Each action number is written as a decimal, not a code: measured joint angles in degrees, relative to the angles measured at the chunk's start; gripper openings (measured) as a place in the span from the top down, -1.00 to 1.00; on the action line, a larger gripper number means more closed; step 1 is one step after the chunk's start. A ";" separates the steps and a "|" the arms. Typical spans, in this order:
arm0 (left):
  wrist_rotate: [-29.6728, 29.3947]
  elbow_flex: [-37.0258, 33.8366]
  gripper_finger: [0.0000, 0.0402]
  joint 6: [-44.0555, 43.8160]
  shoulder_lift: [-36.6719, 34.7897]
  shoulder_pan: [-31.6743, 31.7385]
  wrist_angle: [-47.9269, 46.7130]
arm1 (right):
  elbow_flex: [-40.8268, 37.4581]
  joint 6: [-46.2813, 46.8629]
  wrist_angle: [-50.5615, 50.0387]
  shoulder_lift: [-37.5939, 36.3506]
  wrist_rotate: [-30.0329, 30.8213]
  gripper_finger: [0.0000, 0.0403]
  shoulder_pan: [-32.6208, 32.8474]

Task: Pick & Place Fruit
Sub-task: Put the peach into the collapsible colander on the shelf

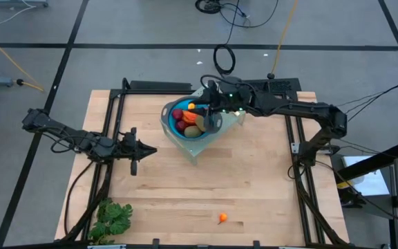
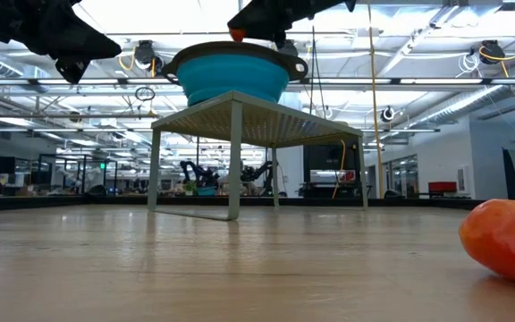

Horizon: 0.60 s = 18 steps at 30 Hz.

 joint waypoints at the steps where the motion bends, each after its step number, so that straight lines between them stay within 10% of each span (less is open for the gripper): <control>1: 0.00 0.01 0.90 0.00 0.00 0.00 0.01 | 0.32 -0.19 -0.11 0.46 -0.12 0.41 0.00; 18: 0.00 0.00 0.90 0.04 0.00 0.02 -0.04 | 2.08 -4.10 -0.44 7.46 -0.20 0.41 -0.29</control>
